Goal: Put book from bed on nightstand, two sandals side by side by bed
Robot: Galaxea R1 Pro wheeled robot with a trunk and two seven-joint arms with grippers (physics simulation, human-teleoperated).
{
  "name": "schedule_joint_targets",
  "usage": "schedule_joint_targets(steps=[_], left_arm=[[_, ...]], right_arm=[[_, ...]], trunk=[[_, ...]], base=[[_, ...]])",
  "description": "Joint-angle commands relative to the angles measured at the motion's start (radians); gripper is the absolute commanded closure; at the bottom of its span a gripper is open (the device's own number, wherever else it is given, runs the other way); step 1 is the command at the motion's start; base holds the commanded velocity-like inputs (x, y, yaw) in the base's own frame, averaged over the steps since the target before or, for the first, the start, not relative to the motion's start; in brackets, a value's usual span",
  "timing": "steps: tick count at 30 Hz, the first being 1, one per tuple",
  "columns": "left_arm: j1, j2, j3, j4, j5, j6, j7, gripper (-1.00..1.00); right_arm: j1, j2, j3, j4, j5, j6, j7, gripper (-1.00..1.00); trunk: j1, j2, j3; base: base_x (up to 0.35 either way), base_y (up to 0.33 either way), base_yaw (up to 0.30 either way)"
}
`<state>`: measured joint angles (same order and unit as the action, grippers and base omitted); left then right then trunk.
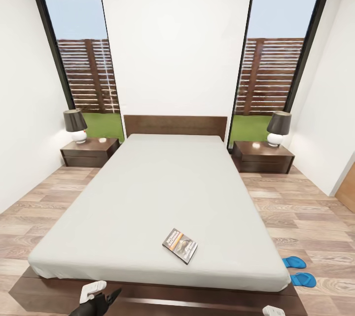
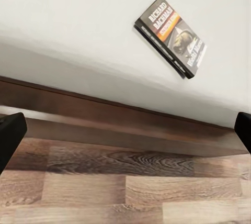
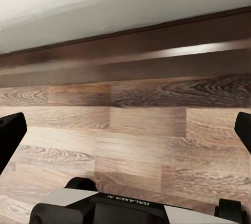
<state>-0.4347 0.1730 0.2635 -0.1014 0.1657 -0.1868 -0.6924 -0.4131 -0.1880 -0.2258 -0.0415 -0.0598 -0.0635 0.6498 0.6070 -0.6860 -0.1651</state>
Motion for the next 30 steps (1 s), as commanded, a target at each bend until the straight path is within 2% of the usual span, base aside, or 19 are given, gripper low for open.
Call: schedule_joint_targets(steps=[1, 30], left_arm=[[-0.001, 0.0, -0.003, 0.002, 0.007, -0.002, -0.004, -1.0], [-0.001, 0.0, -0.003, 0.002, 0.008, -0.002, -0.004, -1.0]], right_arm=[[-0.001, 0.0, 0.002, 0.002, -0.006, -0.002, 0.004, -1.0], [-0.001, 0.0, 0.002, 0.002, -0.006, -0.002, 0.004, -1.0]], trunk=[[-0.004, 0.006, 0.002], [-0.115, 0.209, 0.093]], base=[[0.0, 0.0, 0.0], [0.0, 0.0, 0.0]])
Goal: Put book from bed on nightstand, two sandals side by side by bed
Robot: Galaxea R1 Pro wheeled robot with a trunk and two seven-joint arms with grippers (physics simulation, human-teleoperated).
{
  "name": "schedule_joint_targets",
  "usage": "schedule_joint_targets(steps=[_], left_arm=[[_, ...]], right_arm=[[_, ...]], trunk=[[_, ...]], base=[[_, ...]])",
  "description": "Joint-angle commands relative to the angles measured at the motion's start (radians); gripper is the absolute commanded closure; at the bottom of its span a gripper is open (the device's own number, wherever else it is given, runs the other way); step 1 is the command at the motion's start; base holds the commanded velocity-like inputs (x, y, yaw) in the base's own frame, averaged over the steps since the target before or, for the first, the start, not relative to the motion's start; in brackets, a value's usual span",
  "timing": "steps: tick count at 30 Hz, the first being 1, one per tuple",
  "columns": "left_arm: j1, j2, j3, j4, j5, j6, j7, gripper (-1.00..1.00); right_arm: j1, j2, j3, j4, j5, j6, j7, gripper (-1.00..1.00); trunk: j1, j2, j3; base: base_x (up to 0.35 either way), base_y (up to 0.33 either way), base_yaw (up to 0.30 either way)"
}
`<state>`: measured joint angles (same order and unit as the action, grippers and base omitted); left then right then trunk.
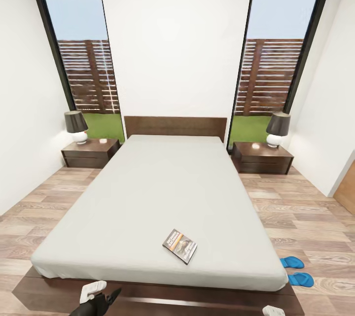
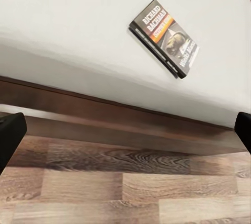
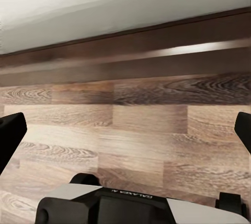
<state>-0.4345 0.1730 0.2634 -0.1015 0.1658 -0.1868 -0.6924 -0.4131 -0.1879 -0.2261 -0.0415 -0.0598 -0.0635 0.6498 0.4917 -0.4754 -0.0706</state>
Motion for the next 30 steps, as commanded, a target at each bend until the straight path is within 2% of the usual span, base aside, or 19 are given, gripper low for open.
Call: schedule_joint_targets(steps=[1, 6, 30], left_arm=[[-0.001, 0.0, -0.003, 0.002, 0.007, -0.002, -0.004, -1.0], [-0.001, 0.001, -0.002, 0.001, 0.006, -0.002, -0.005, -1.0], [-0.001, 0.002, -0.003, 0.0, 0.006, -0.001, -0.005, -1.0]], right_arm=[[-0.001, -0.001, 0.003, 0.001, -0.006, -0.002, 0.004, -1.0], [-0.001, -0.001, 0.002, 0.001, -0.006, -0.002, 0.004, -1.0], [-0.001, -0.001, 0.002, 0.0, -0.006, -0.002, 0.003, -1.0]], trunk=[[-0.003, 0.005, 0.001], [-0.023, 0.04, 0.017], [-0.023, 0.04, 0.017]], base=[[0.0, 0.0, 0.0], [0.0, 0.0, 0.0], [0.0, 0.0, 0.0]])
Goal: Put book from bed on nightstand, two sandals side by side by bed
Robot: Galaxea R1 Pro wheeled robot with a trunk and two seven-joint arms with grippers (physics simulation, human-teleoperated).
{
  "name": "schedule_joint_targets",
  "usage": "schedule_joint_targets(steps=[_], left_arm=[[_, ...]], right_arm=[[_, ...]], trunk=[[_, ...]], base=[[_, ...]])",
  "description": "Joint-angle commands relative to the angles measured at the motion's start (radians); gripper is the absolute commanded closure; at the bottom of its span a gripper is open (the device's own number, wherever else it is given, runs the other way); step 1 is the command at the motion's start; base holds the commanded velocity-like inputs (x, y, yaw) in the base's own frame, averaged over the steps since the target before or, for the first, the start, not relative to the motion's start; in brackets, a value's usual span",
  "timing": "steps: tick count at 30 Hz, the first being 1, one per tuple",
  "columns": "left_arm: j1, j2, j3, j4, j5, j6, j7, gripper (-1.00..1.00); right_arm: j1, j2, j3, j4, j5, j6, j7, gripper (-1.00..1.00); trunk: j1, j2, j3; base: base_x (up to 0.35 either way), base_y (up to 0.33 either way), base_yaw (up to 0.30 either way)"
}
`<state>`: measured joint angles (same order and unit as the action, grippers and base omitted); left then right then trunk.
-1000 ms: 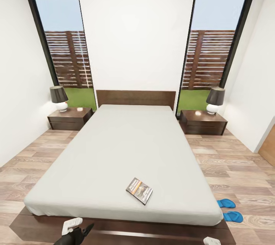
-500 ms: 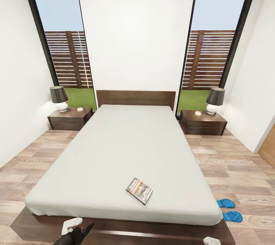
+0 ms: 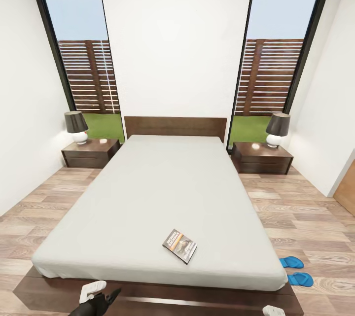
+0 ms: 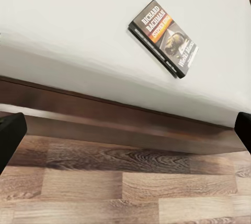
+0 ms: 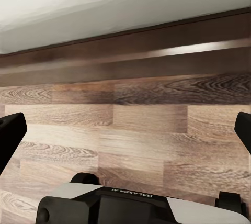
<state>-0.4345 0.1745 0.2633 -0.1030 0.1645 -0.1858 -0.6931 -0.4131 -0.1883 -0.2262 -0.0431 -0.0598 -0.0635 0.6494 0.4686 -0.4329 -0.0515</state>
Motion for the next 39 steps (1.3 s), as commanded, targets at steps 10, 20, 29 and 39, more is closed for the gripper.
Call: schedule_joint_targets(steps=[10, 20, 29, 39], left_arm=[[-0.054, -0.122, -0.206, -0.84, 0.007, 0.872, 0.043, -1.0], [-0.23, -0.326, -0.22, -1.061, 0.02, 1.097, 0.404, -1.0], [-0.243, -0.337, -0.223, -0.985, 0.023, 1.048, 0.438, -1.0], [-0.243, -0.334, -0.223, -0.85, 0.023, 0.989, 0.436, -1.0]], right_arm=[[-0.001, 0.0, 0.002, 0.0, -0.008, -0.002, 0.003, -1.0], [-0.001, 0.0, 0.002, 0.0, -0.008, -0.002, 0.003, -1.0], [-0.001, 0.0, 0.002, -0.001, -0.009, -0.002, 0.004, -1.0], [-0.001, 0.0, 0.002, -0.001, -0.008, -0.002, 0.004, -1.0]], trunk=[[0.001, -0.002, -0.002], [0.001, -0.002, -0.002], [0.001, -0.002, -0.002], [0.001, -0.002, -0.002]], base=[[0.0, 0.0, 0.0], [0.0, 0.0, 0.0], [0.0, 0.0, 0.0], [0.0, 0.0, 0.0]])
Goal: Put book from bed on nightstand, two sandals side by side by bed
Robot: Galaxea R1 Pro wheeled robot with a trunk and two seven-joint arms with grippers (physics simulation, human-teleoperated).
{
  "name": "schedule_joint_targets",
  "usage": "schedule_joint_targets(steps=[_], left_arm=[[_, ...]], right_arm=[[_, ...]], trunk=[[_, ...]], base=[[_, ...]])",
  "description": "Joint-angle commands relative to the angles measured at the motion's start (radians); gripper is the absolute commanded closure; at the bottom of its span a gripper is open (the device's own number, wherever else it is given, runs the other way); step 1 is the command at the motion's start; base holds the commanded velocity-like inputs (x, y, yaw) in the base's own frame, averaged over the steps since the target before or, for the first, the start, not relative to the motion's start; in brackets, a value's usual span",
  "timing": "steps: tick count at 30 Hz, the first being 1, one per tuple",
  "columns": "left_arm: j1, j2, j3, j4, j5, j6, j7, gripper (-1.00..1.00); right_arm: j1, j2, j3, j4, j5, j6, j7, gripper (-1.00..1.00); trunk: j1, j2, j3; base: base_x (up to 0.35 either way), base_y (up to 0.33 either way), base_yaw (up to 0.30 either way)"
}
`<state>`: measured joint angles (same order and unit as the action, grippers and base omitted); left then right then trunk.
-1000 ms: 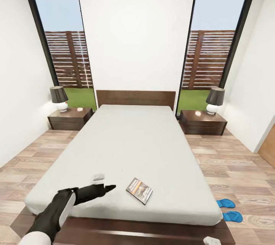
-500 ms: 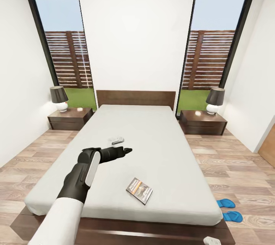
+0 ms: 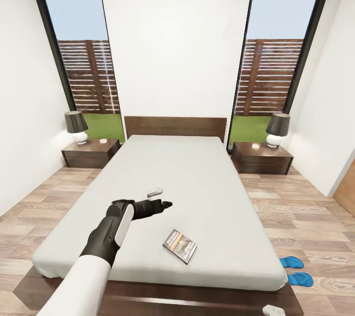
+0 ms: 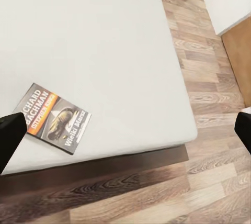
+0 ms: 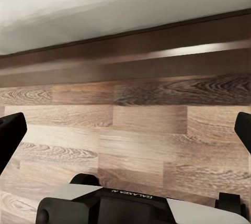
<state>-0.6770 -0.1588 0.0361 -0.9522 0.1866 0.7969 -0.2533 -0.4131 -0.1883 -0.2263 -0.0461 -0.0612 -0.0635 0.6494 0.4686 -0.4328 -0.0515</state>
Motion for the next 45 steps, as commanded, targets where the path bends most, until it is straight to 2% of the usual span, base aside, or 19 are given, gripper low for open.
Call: schedule_joint_targets(steps=[1, 13, 45], left_arm=[[-0.001, -0.001, 0.004, 0.001, 0.001, 0.005, -0.004, -1.0], [-0.001, -0.002, 0.003, 0.003, 0.0, 0.004, -0.006, -1.0], [0.001, -0.004, 0.002, 0.003, 0.001, 0.002, -0.007, -1.0]], right_arm=[[-0.001, 0.0, 0.002, 0.002, -0.006, -0.002, 0.004, -1.0], [-0.001, 0.0, 0.002, 0.001, -0.009, -0.002, 0.004, -1.0], [-0.001, -0.006, 0.0, 0.0, -0.011, -0.001, 0.003, -1.0]], trunk=[[0.001, -0.002, -0.002], [0.001, -0.002, -0.006], [0.001, -0.002, -0.056]], base=[[0.0, 0.0, 0.0], [0.0, 0.0, 0.0], [0.0, 0.0, 0.0]])
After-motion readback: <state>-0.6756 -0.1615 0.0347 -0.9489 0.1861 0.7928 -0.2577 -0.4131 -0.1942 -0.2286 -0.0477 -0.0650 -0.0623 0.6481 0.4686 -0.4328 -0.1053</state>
